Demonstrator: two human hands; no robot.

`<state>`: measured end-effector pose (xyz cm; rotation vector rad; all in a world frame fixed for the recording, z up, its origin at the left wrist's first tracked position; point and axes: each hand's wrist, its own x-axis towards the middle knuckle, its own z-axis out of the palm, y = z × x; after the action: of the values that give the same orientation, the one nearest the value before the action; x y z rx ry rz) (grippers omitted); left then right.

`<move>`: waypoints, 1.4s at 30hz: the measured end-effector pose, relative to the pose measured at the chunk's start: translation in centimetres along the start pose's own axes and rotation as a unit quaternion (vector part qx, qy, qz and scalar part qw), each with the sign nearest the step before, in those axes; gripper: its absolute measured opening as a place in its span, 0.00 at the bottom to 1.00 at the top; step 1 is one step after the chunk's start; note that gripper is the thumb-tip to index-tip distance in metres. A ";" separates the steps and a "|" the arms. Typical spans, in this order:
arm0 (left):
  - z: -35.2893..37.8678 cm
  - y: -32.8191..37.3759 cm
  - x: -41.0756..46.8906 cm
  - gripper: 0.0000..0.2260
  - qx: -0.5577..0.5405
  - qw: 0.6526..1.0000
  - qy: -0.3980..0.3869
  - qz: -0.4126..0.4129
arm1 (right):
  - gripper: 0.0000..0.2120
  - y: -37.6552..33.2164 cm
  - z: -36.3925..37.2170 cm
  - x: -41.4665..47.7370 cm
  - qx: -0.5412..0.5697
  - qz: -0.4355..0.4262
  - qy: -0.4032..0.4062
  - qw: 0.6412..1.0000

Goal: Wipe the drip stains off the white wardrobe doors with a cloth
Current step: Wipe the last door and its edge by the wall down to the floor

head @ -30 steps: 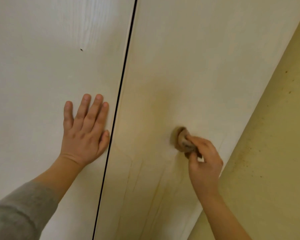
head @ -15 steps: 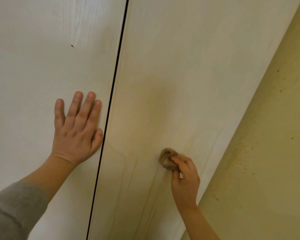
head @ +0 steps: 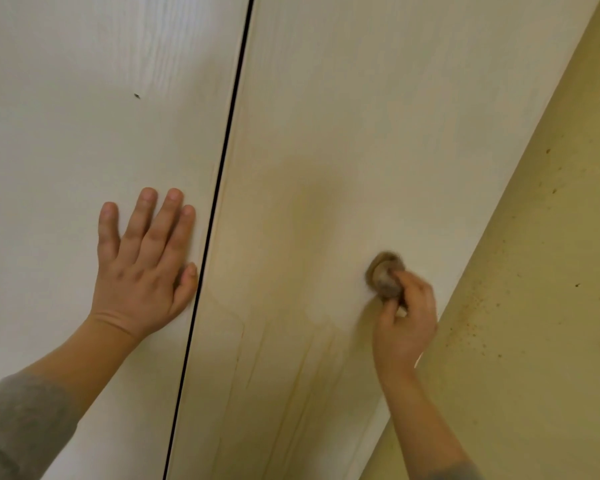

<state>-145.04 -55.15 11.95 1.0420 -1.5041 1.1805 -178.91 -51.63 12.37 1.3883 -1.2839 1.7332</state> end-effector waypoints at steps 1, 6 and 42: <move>0.0 0.0 0.0 0.29 0.003 1.000 0.001 0.000 | 0.18 0.0 -0.2 -2.4 0.004 0.004 -0.028 1.000; -0.1 0.1 -0.1 0.29 0.005 1.000 -0.005 -0.001 | 0.18 0.4 -2.7 -6.8 0.033 0.022 -0.141 0.989; -0.4 0.2 0.3 0.29 0.008 1.000 0.000 0.002 | 0.17 4.6 -2.1 -3.5 -0.028 0.047 -0.052 0.997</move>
<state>-145.19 -54.78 12.25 1.0504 -1.4987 1.1980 -182.68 -50.96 7.55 1.4226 -1.4635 1.6912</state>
